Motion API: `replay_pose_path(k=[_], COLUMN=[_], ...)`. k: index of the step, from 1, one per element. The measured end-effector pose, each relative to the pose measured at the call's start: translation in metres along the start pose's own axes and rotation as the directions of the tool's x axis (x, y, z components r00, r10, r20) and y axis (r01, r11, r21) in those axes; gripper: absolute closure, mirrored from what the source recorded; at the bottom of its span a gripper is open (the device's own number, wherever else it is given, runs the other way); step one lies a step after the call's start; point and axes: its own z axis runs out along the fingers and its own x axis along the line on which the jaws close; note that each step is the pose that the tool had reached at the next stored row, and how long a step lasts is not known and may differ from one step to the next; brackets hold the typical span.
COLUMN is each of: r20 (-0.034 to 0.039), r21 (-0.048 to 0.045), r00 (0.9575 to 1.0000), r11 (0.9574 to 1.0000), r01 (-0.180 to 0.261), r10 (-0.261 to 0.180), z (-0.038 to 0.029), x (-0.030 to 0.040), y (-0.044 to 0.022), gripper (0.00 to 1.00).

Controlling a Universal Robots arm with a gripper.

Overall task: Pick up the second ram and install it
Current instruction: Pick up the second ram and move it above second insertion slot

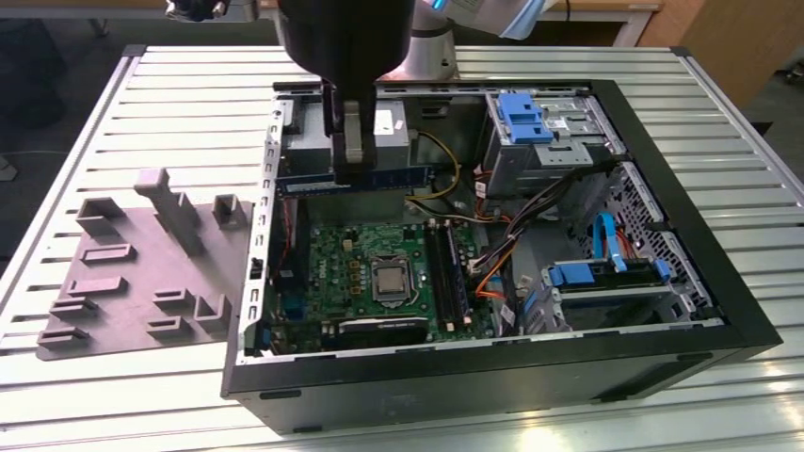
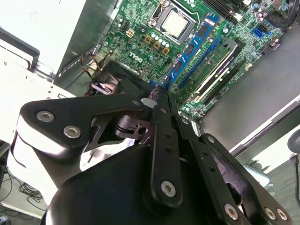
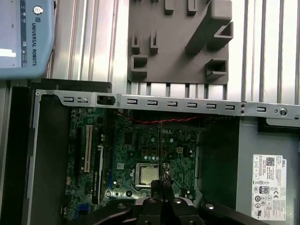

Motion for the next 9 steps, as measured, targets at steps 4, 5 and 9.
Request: replay_pose_path(k=[4,5,9], r20=[0.0000,0.0000,0.0000], r21=[0.0000,-0.0001,0.0000], r00=[1.0000,1.0000,1.0000], r11=[1.0000,1.0000,1.0000], r01=[0.000,0.000,0.000], r10=[0.000,0.000,0.000], z=[-0.0001,-0.0002,-0.0004], x=[0.0000,0.0001,0.0003], y=[-0.0020,-0.0028,-0.0069], gripper=[0.88,0.88,0.88])
